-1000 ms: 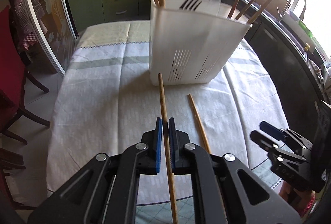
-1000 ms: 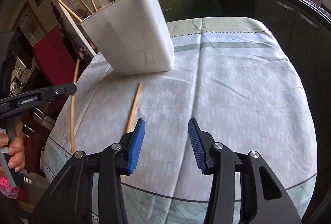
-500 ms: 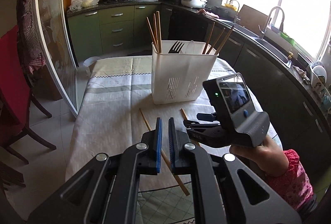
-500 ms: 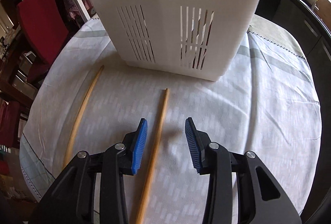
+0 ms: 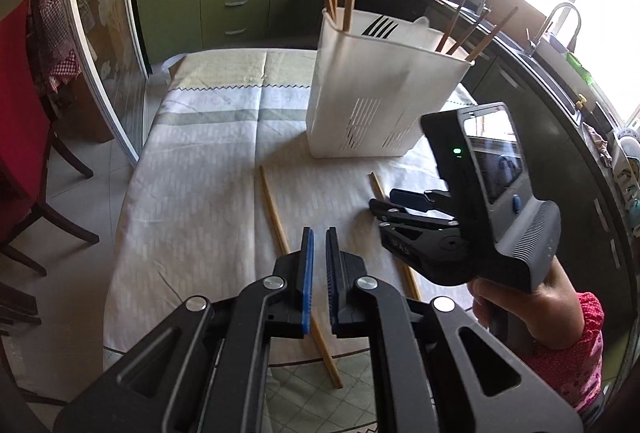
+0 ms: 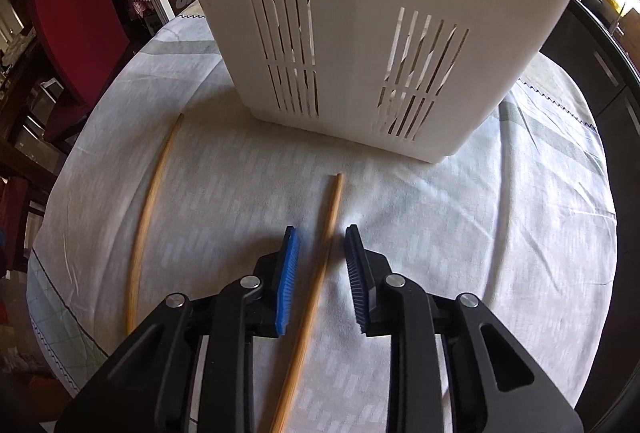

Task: Organize utensils
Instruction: 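Lift the chopstick upright with the left tool while the right tool grasps and lifts the last chopstick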

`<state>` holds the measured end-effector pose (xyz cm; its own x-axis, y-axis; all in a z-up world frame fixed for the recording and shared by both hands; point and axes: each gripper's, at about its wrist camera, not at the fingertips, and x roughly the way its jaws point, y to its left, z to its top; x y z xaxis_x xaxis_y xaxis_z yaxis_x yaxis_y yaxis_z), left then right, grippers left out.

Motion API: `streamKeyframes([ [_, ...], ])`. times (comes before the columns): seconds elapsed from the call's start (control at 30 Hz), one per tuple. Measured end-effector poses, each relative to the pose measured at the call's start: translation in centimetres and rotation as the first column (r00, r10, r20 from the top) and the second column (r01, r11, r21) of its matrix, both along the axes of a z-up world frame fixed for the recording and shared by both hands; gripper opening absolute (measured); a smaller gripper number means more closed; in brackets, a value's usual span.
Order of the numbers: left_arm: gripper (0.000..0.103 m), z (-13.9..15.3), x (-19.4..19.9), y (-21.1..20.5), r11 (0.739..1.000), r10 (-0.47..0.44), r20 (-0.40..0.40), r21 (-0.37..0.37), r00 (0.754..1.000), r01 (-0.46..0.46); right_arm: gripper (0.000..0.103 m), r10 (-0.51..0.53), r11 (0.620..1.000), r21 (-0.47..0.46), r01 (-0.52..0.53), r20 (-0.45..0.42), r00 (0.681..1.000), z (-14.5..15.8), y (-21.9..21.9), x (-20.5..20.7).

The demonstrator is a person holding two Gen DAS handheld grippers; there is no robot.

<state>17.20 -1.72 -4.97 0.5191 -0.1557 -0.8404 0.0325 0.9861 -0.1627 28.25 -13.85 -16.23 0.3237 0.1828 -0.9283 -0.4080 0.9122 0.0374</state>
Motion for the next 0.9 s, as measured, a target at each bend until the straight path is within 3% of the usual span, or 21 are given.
streamKeyframes([
  [0.1,0.006,-1.6,1.5,0.4,1.000,0.025,-0.053,0.020,0.998,-0.024,0.008,0.004,1.000,0.007,-0.004,-0.001,1.000,0.0,-0.4,-0.3],
  [0.3,0.006,-5.0,4.8,1.5,0.995,0.090,-0.155,0.049,0.984,-0.083,0.006,0.011,1.000,0.008,-0.011,-0.004,1.000,0.1,-0.8,-0.8],
  [0.5,0.006,-7.3,7.5,2.0,0.993,0.117,-0.245,0.052,0.962,-0.107,0.006,-0.025,0.995,0.096,0.025,0.001,1.000,1.1,-3.6,-1.5],
  [0.67,0.007,-8.3,9.2,1.7,0.991,0.134,-0.275,0.067,0.952,-0.120,0.006,-0.045,0.988,0.150,0.037,0.049,0.998,3.1,-6.7,-2.4],
  [0.9,0.014,-8.8,10.8,0.9,0.985,0.163,-0.283,0.110,0.945,-0.136,0.006,-0.037,0.982,0.186,0.022,0.075,0.997,3.8,-7.3,-3.8],
])
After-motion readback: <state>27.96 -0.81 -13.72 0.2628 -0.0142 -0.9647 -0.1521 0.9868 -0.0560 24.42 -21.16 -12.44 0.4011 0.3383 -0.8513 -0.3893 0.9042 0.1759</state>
